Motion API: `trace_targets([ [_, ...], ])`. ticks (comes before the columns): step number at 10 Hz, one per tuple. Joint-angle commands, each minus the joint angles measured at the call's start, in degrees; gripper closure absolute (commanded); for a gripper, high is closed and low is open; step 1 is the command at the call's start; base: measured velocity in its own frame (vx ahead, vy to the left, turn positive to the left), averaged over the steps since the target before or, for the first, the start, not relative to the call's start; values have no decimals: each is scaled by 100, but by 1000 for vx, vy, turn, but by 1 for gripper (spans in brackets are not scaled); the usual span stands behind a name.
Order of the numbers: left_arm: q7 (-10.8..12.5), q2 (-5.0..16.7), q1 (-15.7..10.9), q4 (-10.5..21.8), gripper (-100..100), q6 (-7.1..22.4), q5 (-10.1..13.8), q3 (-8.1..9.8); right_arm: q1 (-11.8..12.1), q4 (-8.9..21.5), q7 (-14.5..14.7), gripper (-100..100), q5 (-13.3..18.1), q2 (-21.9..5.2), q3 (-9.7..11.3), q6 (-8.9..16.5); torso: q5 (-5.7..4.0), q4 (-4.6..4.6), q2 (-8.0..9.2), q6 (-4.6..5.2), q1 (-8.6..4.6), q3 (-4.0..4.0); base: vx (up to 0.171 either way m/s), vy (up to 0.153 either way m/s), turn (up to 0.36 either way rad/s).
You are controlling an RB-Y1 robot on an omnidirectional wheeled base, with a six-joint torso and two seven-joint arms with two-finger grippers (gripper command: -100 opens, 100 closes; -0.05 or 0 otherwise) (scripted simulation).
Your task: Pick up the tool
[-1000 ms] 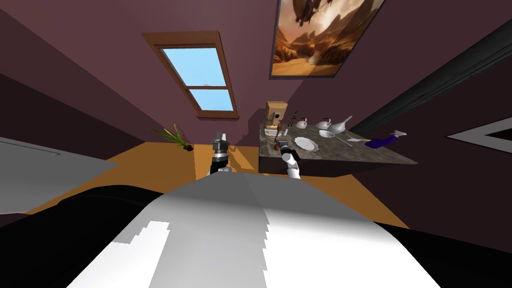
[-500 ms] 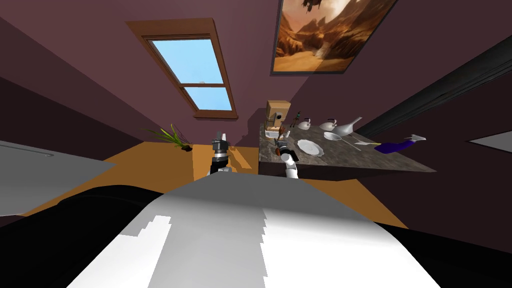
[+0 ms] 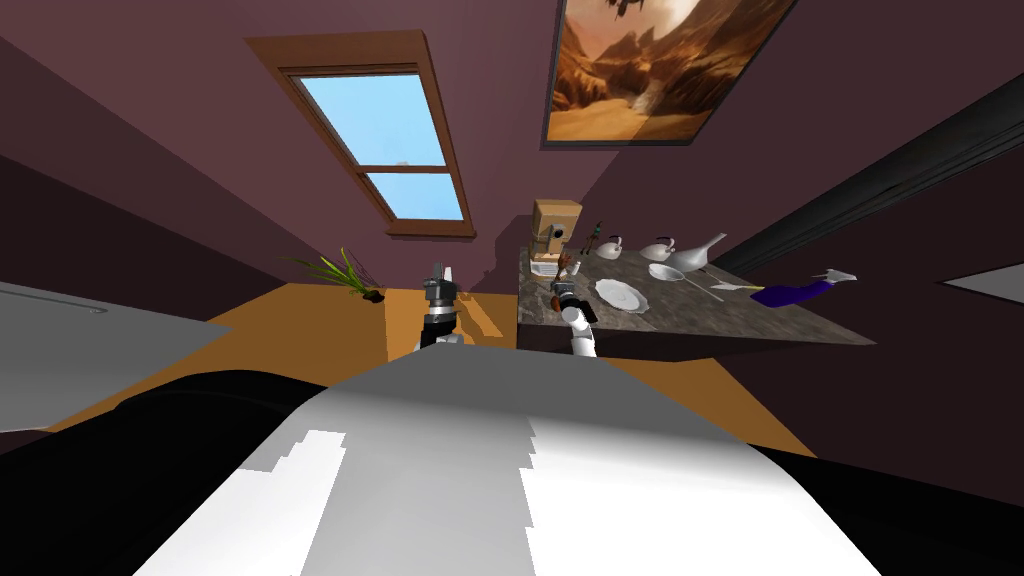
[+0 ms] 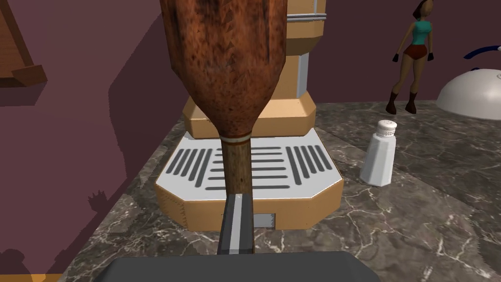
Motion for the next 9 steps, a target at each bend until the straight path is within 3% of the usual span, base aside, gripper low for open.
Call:
trace_targets([
  [1,0,0,0,0,0,0,0,0,0,0,0,100,0,0,0,0,0,0,0,0,0,0,0,0,0],
  [3,0,0,0,0,0,0,0,0,55,-7,0,-100,-26,-100,9,21,0,0,0,0,0,0,-57,7,-24],
  [9,0,-1,-2,0,0,0,0,-1,301,-124,-34,-100,-291,-480,-66,162,3,19,85,2,13,50,-203,39,-81],
])
